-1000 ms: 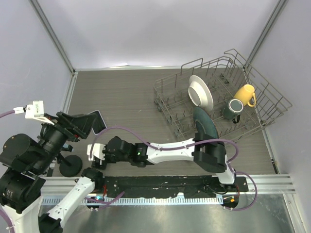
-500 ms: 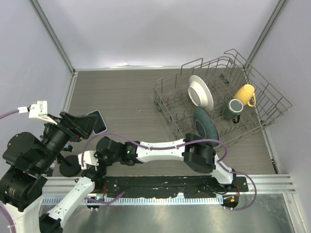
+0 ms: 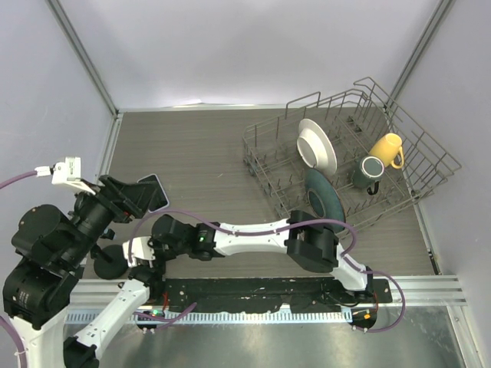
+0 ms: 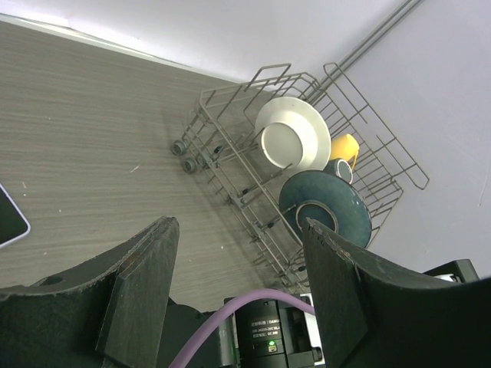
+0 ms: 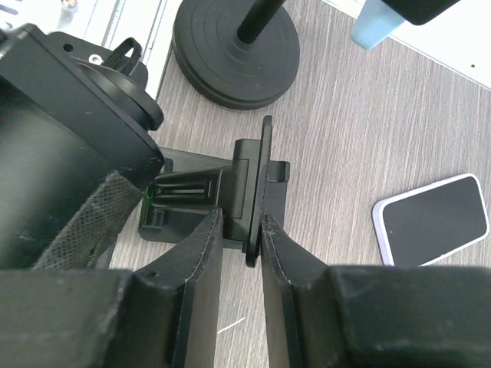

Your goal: Place the phone on the phone stand

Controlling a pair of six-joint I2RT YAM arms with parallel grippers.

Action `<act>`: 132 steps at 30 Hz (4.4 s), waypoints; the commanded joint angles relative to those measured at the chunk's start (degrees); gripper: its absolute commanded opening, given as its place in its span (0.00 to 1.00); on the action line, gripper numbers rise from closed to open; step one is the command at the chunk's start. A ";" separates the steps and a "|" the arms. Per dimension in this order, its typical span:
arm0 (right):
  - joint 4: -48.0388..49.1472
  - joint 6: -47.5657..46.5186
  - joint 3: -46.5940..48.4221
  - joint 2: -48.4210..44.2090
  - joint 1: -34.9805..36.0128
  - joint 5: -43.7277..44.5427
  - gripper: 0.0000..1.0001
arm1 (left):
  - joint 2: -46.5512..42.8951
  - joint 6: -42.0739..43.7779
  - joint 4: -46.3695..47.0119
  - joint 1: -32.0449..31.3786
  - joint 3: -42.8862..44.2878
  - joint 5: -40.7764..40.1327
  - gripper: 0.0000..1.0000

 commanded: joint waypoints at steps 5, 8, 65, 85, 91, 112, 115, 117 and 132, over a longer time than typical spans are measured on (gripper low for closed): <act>2.80 -2.11 2.10 1.24 -1.04 0.34 0.29 | 1.88 -0.16 0.19 -0.10 -1.70 -2.59 0.74; 5.33 -1.15 0.34 0.02 -1.21 1.22 0.44 | 2.58 0.37 -2.27 -0.01 -1.61 -9.44 0.80; 70.57 41.74 -54.95 -33.21 -32.59 -14.16 0.76 | 70.53 10.13 14.15 31.28 -13.74 -2.27 1.00; 62.23 40.77 -51.00 -32.77 -32.59 -10.29 0.75 | 75.10 8.45 13.71 29.26 -11.02 -5.87 0.30; 57.23 37.19 -48.62 -31.98 -30.06 -11.62 0.75 | 67.55 7.41 11.35 29.08 -11.37 -1.83 0.00; 67.93 -35.05 -50.11 -15.20 -7.11 9.55 0.74 | 42.59 2.83 -6.22 20.13 -16.55 9.51 0.00; 72.49 -41.39 -48.89 -10.65 -5.62 13.59 0.73 | 41.88 4.59 -9.29 19.15 -16.99 8.64 0.00; 77.23 -46.05 -47.66 -8.52 -5.08 14.93 0.72 | 41.17 5.11 -9.83 18.71 -19.00 8.63 0.00; 87.71 -52.74 -49.32 -6.85 -1.92 17.83 0.70 | 43.01 5.46 -10.45 17.04 -16.56 5.12 0.00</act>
